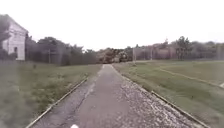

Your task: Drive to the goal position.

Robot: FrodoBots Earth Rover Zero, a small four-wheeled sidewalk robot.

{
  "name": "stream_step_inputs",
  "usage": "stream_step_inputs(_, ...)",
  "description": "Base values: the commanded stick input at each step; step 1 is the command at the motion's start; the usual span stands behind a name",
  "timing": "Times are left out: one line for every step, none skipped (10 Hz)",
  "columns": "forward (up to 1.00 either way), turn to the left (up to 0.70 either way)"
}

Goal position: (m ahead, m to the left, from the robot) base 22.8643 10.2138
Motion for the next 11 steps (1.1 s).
stream_step_inputs(0.76,0.0)
stream_step_inputs(0.7,0.0)
stream_step_inputs(0.7,0.0)
stream_step_inputs(0.7,0.0)
stream_step_inputs(0.69,0.0)
stream_step_inputs(0.68,0.0)
stream_step_inputs(0.68,0.0)
stream_step_inputs(0.68,0.0)
stream_step_inputs(0.67,0.0)
stream_step_inputs(0.67,0.0)
stream_step_inputs(0.67,0.0)
